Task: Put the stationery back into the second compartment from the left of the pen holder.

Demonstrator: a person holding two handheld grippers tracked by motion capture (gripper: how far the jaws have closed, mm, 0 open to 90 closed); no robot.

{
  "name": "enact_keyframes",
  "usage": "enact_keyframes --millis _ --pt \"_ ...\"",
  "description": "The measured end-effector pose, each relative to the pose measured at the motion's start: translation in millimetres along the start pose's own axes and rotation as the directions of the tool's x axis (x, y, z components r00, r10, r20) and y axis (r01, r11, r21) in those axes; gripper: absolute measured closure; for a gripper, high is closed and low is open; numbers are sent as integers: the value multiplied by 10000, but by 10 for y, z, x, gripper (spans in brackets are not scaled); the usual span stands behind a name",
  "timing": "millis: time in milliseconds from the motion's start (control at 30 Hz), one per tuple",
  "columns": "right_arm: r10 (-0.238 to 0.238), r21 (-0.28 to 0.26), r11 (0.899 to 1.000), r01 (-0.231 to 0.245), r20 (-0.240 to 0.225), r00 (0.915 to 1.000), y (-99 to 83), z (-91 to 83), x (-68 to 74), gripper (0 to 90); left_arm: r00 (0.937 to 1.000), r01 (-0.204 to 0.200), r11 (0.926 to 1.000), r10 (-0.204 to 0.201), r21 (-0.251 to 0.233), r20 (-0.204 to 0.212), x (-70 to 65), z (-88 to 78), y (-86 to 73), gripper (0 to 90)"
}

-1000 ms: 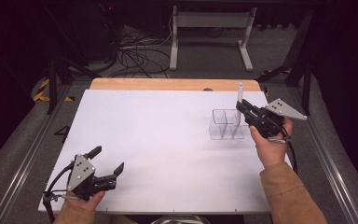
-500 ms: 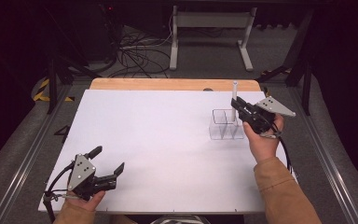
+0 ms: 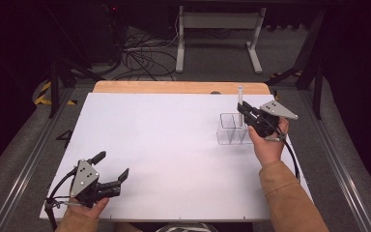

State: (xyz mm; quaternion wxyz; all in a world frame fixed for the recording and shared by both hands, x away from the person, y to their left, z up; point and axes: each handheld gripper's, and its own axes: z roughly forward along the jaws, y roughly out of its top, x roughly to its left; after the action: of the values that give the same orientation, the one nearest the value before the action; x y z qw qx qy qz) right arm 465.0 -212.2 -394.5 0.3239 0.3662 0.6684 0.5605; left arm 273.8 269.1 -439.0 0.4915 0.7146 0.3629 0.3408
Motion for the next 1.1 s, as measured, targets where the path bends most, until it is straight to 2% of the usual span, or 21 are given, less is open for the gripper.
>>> enact_keyframes --millis 400,800,933,1033,1100 --pt "220 410 9989 -222 51 9997 -94 22 -22 786 10000 -60 10000 60 10 11 2 -7 3 111" --pt "356 539 9979 -355 -13 9994 -136 8 -20 779 10000 -50 10000 50 -38 -7 -4 -9 7 111" --pt "392 444 9982 -394 47 9992 -133 10 -19 592 10000 -40 10000 40 -47 -1 -3 -12 8 111" --pt "66 370 9993 -72 161 9998 -112 -19 -3 499 10000 -13 10000 13 -80 -20 -1 -11 7 111" --pt "19 237 9997 -21 103 9999 -86 -52 15 462 10000 -24 10000 24 -71 -24 -3 -11 8 111"
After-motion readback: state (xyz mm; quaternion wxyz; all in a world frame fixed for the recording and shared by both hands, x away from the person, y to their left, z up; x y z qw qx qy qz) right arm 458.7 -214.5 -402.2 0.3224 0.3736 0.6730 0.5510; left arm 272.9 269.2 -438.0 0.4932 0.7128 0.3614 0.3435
